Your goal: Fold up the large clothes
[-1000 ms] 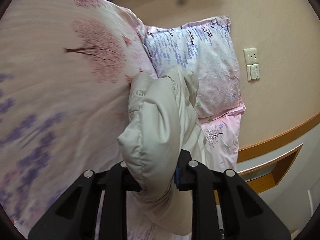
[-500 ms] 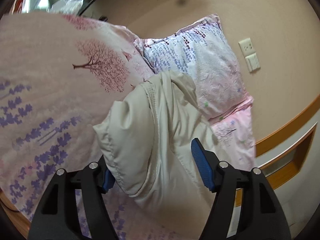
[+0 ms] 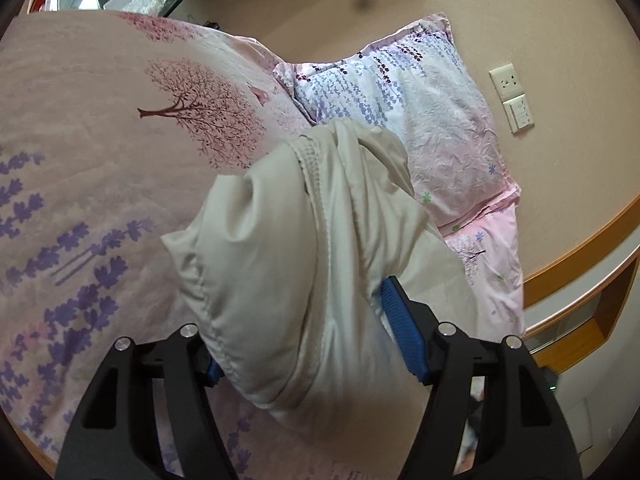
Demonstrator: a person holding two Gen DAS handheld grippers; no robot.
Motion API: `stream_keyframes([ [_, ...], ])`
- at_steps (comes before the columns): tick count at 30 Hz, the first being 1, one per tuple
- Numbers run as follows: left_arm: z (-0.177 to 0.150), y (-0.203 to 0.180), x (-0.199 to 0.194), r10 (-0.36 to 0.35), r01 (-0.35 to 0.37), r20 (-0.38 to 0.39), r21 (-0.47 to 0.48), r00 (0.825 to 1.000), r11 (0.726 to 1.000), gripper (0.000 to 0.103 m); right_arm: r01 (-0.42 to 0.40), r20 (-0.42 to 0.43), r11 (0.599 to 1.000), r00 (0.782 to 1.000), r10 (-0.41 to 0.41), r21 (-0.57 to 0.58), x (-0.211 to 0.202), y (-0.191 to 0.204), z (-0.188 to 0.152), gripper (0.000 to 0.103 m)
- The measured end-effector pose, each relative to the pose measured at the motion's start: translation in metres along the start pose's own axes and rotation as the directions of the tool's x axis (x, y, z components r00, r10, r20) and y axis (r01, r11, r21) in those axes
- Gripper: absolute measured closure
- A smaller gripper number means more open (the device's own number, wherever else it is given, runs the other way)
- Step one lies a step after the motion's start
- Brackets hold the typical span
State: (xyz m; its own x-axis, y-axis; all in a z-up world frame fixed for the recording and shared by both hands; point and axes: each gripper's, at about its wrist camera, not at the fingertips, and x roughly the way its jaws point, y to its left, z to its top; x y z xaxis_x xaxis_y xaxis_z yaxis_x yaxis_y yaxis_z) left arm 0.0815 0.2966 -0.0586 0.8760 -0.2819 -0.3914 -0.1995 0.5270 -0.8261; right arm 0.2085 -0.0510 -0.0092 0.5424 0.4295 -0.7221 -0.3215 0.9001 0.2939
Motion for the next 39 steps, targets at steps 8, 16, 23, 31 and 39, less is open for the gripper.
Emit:
stream_keyframes([
  [8, 0.005, -0.005, -0.001, -0.020, 0.020, 0.016, -0.012, 1.000, 1.000, 0.059, 0.014, -0.012, 0.999, 1.000, -0.014, -0.028, 0.001, 0.003, -0.004, 0.080],
  [16, 0.004, -0.060, -0.017, -0.064, 0.050, 0.066, 0.197, 0.996, 0.979, 0.072, 0.081, -0.018, 0.993, 0.996, -0.083, -0.088, 0.015, 0.009, -0.001, 0.080],
  [23, -0.024, -0.145, -0.028, -0.211, 0.159, 0.059, 0.475, 0.976, 0.866, 0.072, 0.121, 0.002, 0.986, 0.993, -0.122, -0.116, 0.022, 0.012, -0.003, 0.080],
  [31, -0.052, -0.188, -0.030, -0.247, 0.169, 0.055, 0.586, 0.967, 0.792, 0.071, -0.004, 0.073, 1.000, 0.997, 0.005, -0.014, -0.015, -0.011, -0.006, 0.081],
  [39, -0.077, -0.219, -0.029, -0.280, 0.193, 0.032, 0.650, 0.959, 0.735, 0.069, -0.083, 0.100, 0.997, 0.991, 0.083, -0.005, -0.039, -0.030, -0.006, 0.081],
])
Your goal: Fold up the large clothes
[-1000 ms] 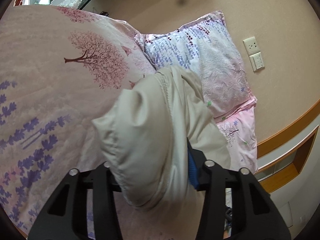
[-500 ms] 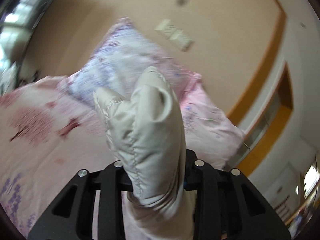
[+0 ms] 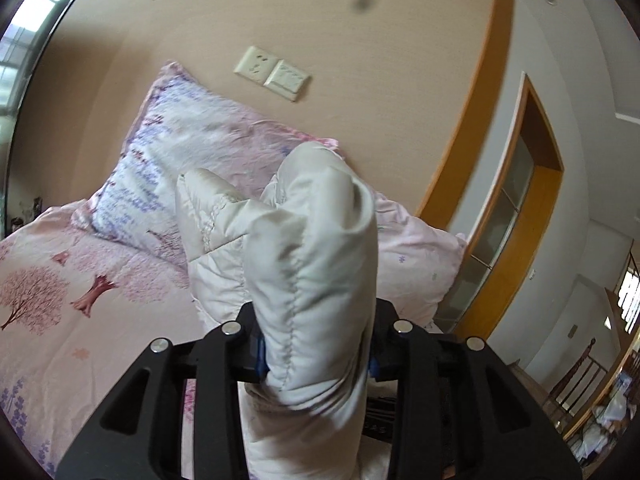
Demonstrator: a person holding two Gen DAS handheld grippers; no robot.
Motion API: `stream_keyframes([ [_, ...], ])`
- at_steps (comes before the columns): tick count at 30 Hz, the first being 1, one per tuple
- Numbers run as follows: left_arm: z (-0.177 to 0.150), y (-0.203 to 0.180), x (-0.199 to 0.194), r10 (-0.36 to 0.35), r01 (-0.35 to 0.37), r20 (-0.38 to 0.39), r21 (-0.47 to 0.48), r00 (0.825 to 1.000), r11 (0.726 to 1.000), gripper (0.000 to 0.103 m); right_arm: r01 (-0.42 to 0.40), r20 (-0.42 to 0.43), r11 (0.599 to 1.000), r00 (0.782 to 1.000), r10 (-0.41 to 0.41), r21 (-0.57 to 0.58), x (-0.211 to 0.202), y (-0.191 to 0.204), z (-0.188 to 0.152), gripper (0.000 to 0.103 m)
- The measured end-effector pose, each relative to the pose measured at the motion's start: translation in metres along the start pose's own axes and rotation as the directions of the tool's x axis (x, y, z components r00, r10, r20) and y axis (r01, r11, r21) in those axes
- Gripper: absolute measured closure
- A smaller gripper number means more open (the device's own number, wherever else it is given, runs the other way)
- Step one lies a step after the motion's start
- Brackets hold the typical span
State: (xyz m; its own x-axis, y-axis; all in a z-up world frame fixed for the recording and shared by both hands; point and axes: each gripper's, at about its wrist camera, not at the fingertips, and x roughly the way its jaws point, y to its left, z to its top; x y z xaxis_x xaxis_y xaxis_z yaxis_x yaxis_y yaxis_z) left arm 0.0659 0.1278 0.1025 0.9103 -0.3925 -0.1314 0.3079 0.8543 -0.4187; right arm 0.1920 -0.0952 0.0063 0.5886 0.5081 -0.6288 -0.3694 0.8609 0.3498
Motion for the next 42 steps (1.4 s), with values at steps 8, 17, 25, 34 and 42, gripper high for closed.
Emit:
stream_keyframes([
  [8, -0.013, -0.061, 0.021, -0.120, 0.122, -0.030, 0.119, 0.992, 0.985, 0.066, 0.172, 0.173, 0.978, 0.966, -0.190, 0.115, -0.087, -0.074, -0.016, 0.080],
  [17, -0.044, -0.121, 0.057, -0.227, 0.249, -0.125, 0.207, 0.966, 0.946, 0.063, 0.205, 0.054, 0.955, 0.974, -0.221, 0.212, -0.053, -0.133, -0.018, 0.080],
  [25, -0.091, -0.160, 0.092, -0.267, 0.329, -0.238, 0.279, 0.934, 0.902, 0.061, 0.114, 0.120, 0.957, 0.981, -0.151, 0.268, -0.088, -0.159, -0.024, 0.080],
  [34, -0.131, -0.197, 0.122, -0.276, 0.384, -0.321, 0.351, 0.906, 0.854, 0.057, 0.235, 0.242, 0.868, 0.899, -0.365, 0.438, -0.169, -0.218, -0.049, 0.066],
  [42, -0.176, -0.226, 0.134, -0.238, 0.411, -0.382, 0.479, 0.893, 0.775, 0.041, 0.023, 0.349, 0.940, 0.925, -0.149, 0.340, -0.196, -0.208, -0.024, 0.057],
])
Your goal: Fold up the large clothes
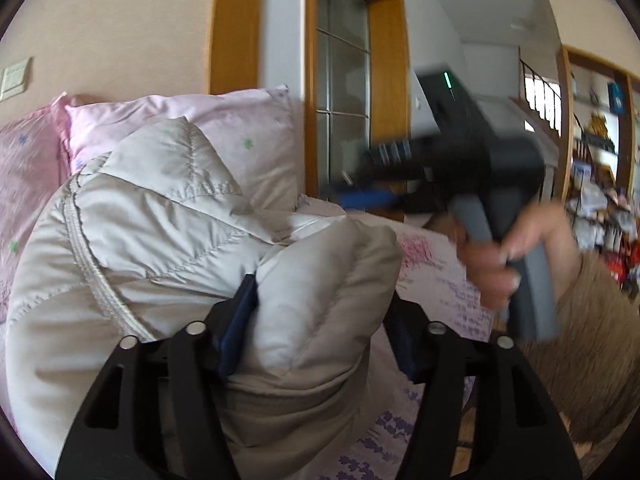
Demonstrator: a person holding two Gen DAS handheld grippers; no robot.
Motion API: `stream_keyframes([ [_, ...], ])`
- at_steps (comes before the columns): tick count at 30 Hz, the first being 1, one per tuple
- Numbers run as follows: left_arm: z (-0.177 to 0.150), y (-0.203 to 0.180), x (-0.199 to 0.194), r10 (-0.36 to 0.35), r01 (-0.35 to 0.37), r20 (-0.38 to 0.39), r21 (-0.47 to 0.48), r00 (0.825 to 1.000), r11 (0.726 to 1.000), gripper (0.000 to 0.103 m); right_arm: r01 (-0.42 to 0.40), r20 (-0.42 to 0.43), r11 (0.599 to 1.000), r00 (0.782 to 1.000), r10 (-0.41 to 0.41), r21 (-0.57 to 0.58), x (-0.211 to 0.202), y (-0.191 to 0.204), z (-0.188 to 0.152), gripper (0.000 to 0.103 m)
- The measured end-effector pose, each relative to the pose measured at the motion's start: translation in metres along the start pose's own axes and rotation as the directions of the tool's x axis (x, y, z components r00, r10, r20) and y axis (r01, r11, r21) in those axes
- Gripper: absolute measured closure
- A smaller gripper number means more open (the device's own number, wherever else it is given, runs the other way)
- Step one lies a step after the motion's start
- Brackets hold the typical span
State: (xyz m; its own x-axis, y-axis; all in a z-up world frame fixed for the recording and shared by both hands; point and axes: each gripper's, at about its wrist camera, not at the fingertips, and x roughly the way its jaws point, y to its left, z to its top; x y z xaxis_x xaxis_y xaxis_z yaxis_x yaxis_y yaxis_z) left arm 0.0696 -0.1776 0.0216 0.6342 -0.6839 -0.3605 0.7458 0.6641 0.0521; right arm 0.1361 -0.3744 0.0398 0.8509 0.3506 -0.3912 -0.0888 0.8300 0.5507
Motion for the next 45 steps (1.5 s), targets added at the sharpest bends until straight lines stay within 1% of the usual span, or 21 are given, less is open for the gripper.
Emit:
stream_keyframes([
  [2, -0.004, -0.004, 0.005, -0.003, 0.003, -0.011, 0.028, 1.000, 1.000, 0.037, -0.110, -0.047, 0.994, 0.993, 0.109, -0.019, 0.006, 0.013, 0.006, 0.052],
  [3, -0.006, -0.006, 0.006, -0.002, 0.003, -0.016, 0.040, 1.000, 0.999, 0.036, -0.167, -0.086, 0.986, 0.983, 0.165, -0.027, 0.012, 0.021, 0.008, 0.048],
  [5, -0.009, -0.010, 0.010, -0.001, 0.003, -0.030, 0.063, 1.000, 0.998, 0.035, -0.229, -0.147, 0.973, 0.964, 0.221, -0.039, 0.022, 0.033, 0.011, 0.045],
  [7, -0.011, -0.012, 0.013, -0.005, 0.008, -0.040, 0.071, 0.999, 0.997, 0.034, -0.248, -0.201, 0.967, 0.952, 0.232, -0.056, 0.032, 0.044, 0.011, 0.045],
  [10, -0.011, -0.012, 0.017, -0.009, 0.014, -0.052, 0.084, 0.999, 0.996, 0.033, -0.241, -0.252, 0.967, 0.944, 0.214, -0.082, 0.048, 0.055, 0.010, 0.045],
  [16, -0.017, -0.018, 0.018, -0.004, 0.012, -0.065, 0.113, 0.998, 0.994, 0.030, -0.263, -0.292, 0.963, 0.927, 0.235, -0.059, 0.060, 0.056, 0.001, 0.046],
  [18, -0.018, -0.020, 0.018, 0.010, -0.002, -0.060, 0.126, 0.998, 0.992, 0.029, -0.253, -0.287, 0.964, 0.932, 0.222, -0.075, 0.063, 0.057, 0.000, 0.072],
  [21, -0.013, -0.019, 0.010, 0.017, -0.009, -0.055, 0.135, 0.998, 0.991, 0.029, -0.269, -0.287, 0.961, 0.927, 0.241, -0.065, 0.067, 0.057, -0.001, 0.082],
  [23, -0.006, -0.011, -0.011, 0.010, -0.005, -0.042, 0.114, 0.999, 0.993, 0.029, -0.270, -0.274, 0.960, 0.931, 0.241, -0.074, 0.066, 0.058, -0.002, 0.085],
  [24, -0.003, -0.007, -0.020, 0.015, -0.012, -0.029, 0.103, 0.999, 0.995, 0.028, -0.267, -0.271, 0.960, 0.933, 0.238, -0.079, 0.065, 0.059, -0.001, 0.085],
  [26, 0.008, 0.013, -0.048, 0.023, -0.024, 0.011, 0.056, 1.000, 0.998, 0.018, -0.264, -0.267, 0.960, 0.935, 0.232, -0.089, 0.065, 0.060, -0.001, 0.086],
  [27, 0.013, 0.026, -0.061, 0.035, -0.036, 0.033, 0.022, 0.999, 0.999, 0.016, -0.262, -0.265, 0.960, 0.936, 0.230, -0.093, 0.065, 0.061, -0.001, 0.087],
  [30, 0.028, 0.078, -0.090, 0.111, -0.104, 0.067, -0.104, 0.992, 0.989, 0.011, -0.245, -0.248, 0.962, 0.946, 0.210, -0.121, 0.060, 0.066, 0.000, 0.089],
  [31, 0.031, 0.103, -0.095, 0.161, -0.150, 0.064, -0.149, 0.985, 0.977, 0.011, -0.240, -0.239, 0.962, 0.949, 0.204, -0.132, 0.057, 0.068, -0.001, 0.089],
  [33, 0.032, 0.139, -0.094, 0.232, -0.222, 0.025, -0.216, 0.972, 0.951, 0.011, -0.222, -0.218, 0.963, 0.958, 0.187, -0.152, 0.050, 0.070, 0.000, 0.090],
  [34, 0.030, 0.158, -0.092, 0.257, -0.248, 0.000, -0.263, 0.966, 0.933, 0.012, -0.216, -0.209, 0.964, 0.961, 0.181, -0.156, 0.047, 0.071, 0.000, 0.090],
  [36, 0.023, 0.182, -0.089, 0.270, -0.263, -0.024, -0.314, 0.963, 0.912, 0.012, -0.200, -0.195, 0.966, 0.966, 0.168, -0.161, 0.042, 0.069, 0.000, 0.091],
  [38, 0.018, 0.199, -0.082, 0.286, -0.286, -0.052, -0.340, 0.957, 0.896, 0.012, -0.184, -0.188, 0.970, 0.970, 0.153, -0.157, 0.039, 0.064, 0.000, 0.091],
  [40, 0.014, 0.208, -0.078, 0.290, -0.297, -0.073, -0.354, 0.954, 0.887, 0.012, -0.171, -0.182, 0.974, 0.973, 0.143, -0.147, 0.037, 0.058, -0.001, 0.091],
  [43, 0.009, 0.211, -0.068, 0.289, -0.307, -0.104, -0.344, 0.952, 0.887, 0.012, -0.153, -0.175, 0.978, 0.976, 0.127, -0.140, 0.036, 0.050, -0.001, 0.091],
  [45, 0.009, 0.203, -0.058, 0.293, -0.319, -0.128, -0.322, 0.948, 0.891, 0.012, -0.140, -0.170, 0.980, 0.979, 0.116, -0.138, 0.035, 0.043, -0.002, 0.091],
])
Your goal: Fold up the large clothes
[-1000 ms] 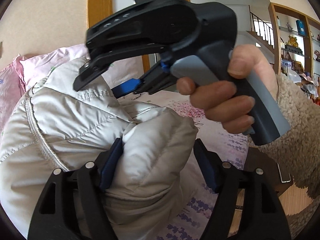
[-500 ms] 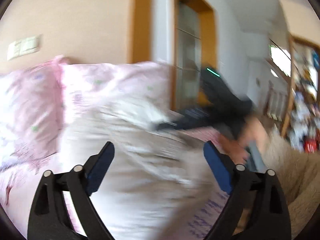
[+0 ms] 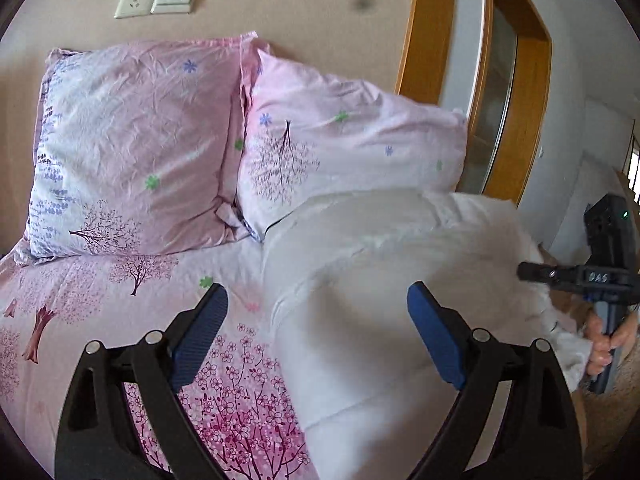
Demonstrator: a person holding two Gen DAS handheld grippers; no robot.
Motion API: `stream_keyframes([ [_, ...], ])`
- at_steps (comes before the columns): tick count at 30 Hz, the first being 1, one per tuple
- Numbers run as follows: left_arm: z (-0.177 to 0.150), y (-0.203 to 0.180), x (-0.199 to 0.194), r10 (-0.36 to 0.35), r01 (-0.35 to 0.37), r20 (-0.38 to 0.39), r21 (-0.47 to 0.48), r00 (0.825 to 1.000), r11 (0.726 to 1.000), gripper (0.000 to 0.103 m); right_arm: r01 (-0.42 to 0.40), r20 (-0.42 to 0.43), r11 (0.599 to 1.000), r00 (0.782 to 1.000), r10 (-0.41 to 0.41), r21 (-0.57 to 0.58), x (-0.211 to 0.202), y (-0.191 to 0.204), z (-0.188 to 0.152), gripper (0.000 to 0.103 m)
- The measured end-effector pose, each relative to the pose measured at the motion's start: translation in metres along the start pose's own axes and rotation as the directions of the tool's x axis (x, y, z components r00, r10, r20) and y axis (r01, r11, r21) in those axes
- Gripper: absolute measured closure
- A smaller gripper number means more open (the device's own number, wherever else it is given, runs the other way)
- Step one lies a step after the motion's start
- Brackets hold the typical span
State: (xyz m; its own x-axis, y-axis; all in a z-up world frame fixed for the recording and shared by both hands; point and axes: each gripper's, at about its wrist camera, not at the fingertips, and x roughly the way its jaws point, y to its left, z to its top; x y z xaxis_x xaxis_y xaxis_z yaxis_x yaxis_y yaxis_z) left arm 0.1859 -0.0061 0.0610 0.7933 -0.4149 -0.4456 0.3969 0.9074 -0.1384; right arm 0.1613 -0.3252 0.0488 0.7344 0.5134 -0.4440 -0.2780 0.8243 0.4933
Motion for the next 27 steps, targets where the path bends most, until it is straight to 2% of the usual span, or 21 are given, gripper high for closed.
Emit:
stream_keyframes([
  [10, -0.003, -0.011, 0.020, 0.023, -0.019, -0.049, 0.079, 0.999, 0.997, 0.011, 0.037, -0.034, 0.996, 0.999, -0.034, 0.078, 0.009, -0.042, -0.009, 0.091],
  [19, 0.006, -0.005, 0.032, 0.015, -0.013, -0.061, 0.049, 0.998, 0.999, 0.011, -0.013, -0.124, 0.968, 0.991, 0.046, 0.251, 0.028, -0.087, -0.026, 0.090],
  [27, 0.007, -0.013, 0.052, 0.014, -0.004, -0.111, 0.086, 0.994, 0.996, 0.011, -0.025, -0.149, 0.950, 0.986, 0.075, 0.312, 0.037, -0.099, -0.042, 0.090],
])
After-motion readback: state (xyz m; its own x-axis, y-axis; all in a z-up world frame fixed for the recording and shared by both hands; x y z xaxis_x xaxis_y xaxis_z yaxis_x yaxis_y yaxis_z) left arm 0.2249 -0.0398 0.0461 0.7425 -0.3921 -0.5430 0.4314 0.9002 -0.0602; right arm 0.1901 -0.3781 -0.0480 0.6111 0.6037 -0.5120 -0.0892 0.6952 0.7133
